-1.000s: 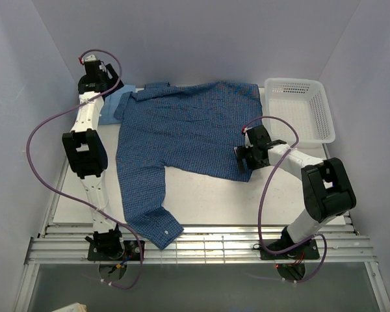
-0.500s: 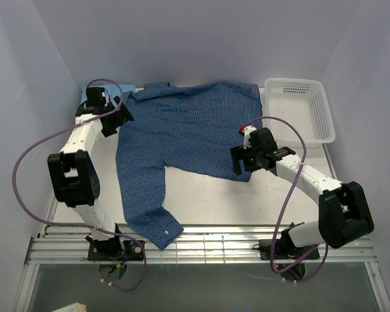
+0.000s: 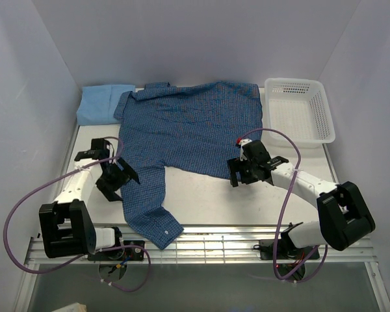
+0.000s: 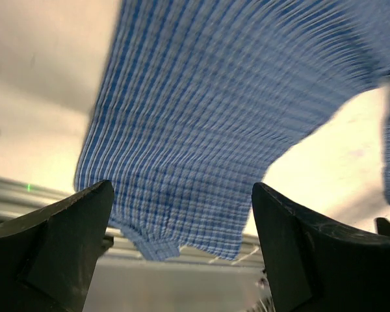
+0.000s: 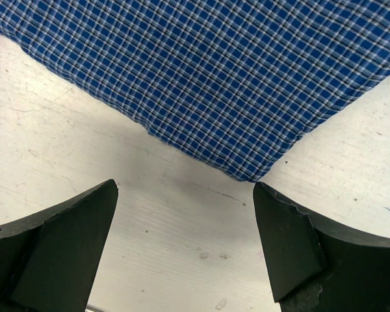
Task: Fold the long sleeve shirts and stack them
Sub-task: Fold the shirt
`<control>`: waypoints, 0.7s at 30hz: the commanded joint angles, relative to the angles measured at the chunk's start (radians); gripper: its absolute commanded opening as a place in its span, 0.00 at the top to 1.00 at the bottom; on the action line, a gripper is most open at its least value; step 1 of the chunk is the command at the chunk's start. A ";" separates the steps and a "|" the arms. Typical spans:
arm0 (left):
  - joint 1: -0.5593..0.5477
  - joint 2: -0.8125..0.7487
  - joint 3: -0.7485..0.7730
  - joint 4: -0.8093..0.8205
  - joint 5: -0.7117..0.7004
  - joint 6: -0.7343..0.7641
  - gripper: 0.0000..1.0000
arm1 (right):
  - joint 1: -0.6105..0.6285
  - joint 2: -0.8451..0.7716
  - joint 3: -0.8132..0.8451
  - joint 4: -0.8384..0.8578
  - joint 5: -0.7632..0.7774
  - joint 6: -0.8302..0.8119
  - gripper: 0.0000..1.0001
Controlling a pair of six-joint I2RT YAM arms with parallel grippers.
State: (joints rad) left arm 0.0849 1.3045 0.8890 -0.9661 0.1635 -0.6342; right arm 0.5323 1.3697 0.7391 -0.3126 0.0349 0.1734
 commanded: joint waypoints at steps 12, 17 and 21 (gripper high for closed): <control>-0.053 0.114 -0.232 0.125 0.119 -0.167 0.02 | 0.003 -0.014 0.009 0.032 0.068 0.063 0.10; -0.068 0.214 -0.239 0.173 0.103 -0.145 0.38 | 0.000 -0.012 0.016 0.036 0.099 0.080 0.10; -0.100 0.243 -0.210 0.194 0.120 -0.130 1.00 | 0.001 -0.011 0.011 0.033 0.114 0.089 0.09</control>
State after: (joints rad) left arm 0.0204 1.5269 0.6724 -0.9230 0.3222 -0.7776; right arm 0.5323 1.3674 0.7376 -0.3096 0.1150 0.2379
